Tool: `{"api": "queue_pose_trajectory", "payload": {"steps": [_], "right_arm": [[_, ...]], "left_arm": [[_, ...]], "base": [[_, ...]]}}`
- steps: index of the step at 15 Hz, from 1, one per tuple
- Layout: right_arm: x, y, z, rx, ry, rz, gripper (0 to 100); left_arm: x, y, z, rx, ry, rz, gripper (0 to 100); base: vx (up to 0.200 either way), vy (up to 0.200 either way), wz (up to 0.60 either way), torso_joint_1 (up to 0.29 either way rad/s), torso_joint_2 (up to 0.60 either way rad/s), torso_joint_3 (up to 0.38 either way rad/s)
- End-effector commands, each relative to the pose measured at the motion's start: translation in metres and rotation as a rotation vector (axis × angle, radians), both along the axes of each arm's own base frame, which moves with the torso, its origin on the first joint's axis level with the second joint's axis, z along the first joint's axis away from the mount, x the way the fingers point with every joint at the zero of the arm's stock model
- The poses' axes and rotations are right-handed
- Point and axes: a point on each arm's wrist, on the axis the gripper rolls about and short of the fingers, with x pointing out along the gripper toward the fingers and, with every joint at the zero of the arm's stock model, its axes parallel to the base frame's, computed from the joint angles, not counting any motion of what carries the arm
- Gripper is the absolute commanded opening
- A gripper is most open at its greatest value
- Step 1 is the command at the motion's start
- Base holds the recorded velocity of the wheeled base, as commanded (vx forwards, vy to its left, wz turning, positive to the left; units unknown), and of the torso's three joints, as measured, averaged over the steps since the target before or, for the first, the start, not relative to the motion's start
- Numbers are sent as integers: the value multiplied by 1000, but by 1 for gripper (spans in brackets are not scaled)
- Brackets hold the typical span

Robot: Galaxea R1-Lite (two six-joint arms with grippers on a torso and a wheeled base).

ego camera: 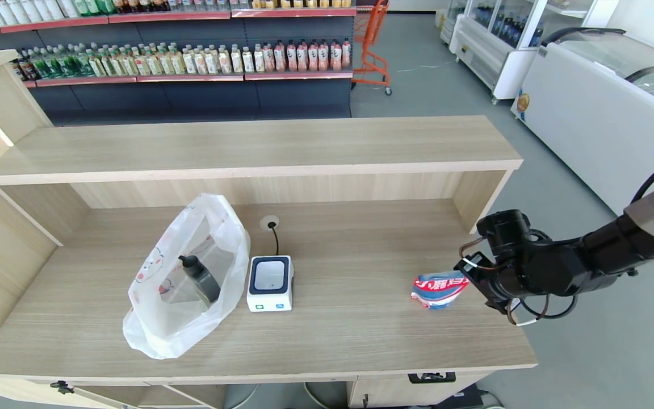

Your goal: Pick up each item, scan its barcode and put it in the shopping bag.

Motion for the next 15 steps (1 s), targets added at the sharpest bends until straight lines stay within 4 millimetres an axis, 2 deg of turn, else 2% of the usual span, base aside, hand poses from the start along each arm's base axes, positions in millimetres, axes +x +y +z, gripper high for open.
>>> {"api": "queue_pose_trajectory", "payload": {"steps": [1,3,4,5,7,10,11,12,13,15], "right_arm": [[6,5,-11,-19,18,11,0],[6,7,-15,-63,28,44,0],[6,7,-20,-152,44,80,0],[6,8,-18,-168,41,97,0],[6,8,-3,-167,-12,109,0],[-12,6,47,-89,-146,275,0],[-21,1,72,-63,-221,377,0],[-31,-8,88,-51,-281,481,0],[-44,-15,100,-44,-353,614,0],[-70,-31,111,-105,-506,903,0]], "left_arm": [[0,0,0,-1,-1,0,100],[0,0,0,-1,-1,0,100],[0,0,0,-1,-1,0,100],[0,0,0,-1,-1,0,100],[0,0,0,-1,-1,0,100],[0,0,0,-1,-1,0,100],[0,0,0,-1,-1,0,100],[0,0,0,-1,-1,0,100],[0,0,0,-1,-1,0,100],[0,0,0,-1,-1,0,100]], "base": [[0,0,0,0,0,0],[0,0,0,0,0,0],[0,0,0,0,0,0],[0,0,0,0,0,0],[0,0,0,0,0,0],[0,0,0,0,0,0],[0,0,0,0,0,0],[0,0,0,0,0,0],[0,0,0,0,0,0],[0,0,0,0,0,0]]}}
